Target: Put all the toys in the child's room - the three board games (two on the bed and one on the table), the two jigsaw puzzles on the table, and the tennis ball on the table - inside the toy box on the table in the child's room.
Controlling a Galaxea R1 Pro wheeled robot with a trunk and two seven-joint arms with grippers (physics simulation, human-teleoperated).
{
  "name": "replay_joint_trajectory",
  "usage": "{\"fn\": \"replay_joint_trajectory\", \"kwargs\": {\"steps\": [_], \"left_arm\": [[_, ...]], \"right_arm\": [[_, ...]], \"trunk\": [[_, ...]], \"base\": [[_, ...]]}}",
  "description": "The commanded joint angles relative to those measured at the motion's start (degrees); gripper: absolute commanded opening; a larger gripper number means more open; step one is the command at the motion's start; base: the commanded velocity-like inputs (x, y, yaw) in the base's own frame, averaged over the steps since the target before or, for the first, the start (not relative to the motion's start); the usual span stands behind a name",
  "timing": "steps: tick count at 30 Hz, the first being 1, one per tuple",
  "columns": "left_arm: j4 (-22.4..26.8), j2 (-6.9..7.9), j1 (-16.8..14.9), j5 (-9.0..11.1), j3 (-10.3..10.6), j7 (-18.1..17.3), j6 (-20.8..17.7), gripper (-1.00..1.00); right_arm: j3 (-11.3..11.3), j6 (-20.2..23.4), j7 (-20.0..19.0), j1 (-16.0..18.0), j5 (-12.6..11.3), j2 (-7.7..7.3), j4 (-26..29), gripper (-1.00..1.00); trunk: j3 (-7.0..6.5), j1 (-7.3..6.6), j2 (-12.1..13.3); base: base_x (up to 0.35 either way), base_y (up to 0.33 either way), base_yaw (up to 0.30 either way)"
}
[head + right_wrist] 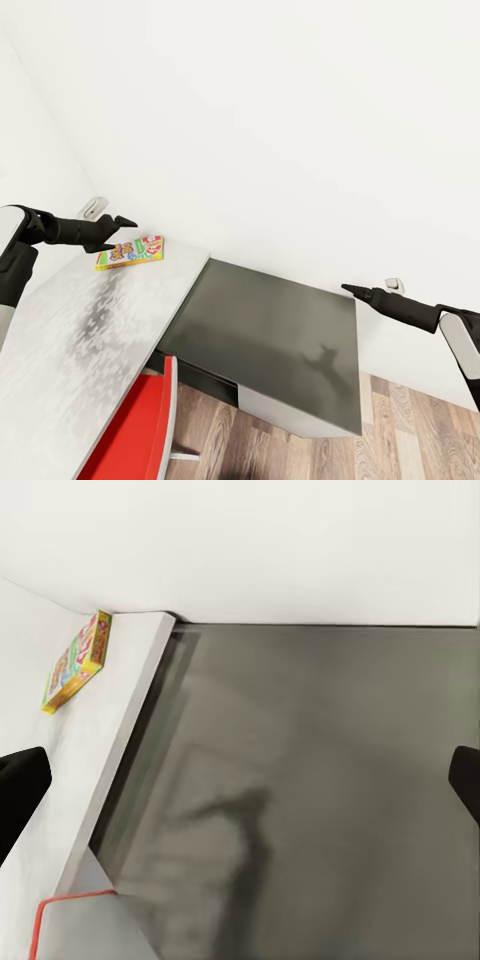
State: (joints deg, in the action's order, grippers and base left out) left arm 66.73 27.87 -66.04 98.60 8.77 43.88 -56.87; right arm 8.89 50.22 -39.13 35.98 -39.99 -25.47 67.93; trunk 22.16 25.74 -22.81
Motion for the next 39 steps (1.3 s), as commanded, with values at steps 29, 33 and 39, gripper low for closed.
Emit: {"fn": "replay_joint_trajectory", "kwargs": {"steps": [29,33,39], "left_arm": [[-5.7,2.60,0.0,-6.6,-1.3,-0.6,2.2,1.00],[-9.1,3.58,-0.8,-8.4,-1.8,-1.7,3.5,1.00],[-13.5,4.21,-2.0,-11.9,-2.1,-5.2,4.4,1.00]], "right_arm": [[-0.1,0.3,-0.3,-0.2,0.1,0.07,0.5,1.00],[-0.1,0.2,-0.3,-0.8,0.1,0.10,1.2,1.00],[-0.2,0.2,-0.3,-1.2,0.0,0.15,1.8,1.00]], "trunk": [[0.10,0.04,-0.1],[0.10,0.04,-0.1],[0.10,0.04,-0.1]], "base": [[0.020,0.000,0.000],[0.000,0.000,0.000],[0.000,0.000,0.000]]}}
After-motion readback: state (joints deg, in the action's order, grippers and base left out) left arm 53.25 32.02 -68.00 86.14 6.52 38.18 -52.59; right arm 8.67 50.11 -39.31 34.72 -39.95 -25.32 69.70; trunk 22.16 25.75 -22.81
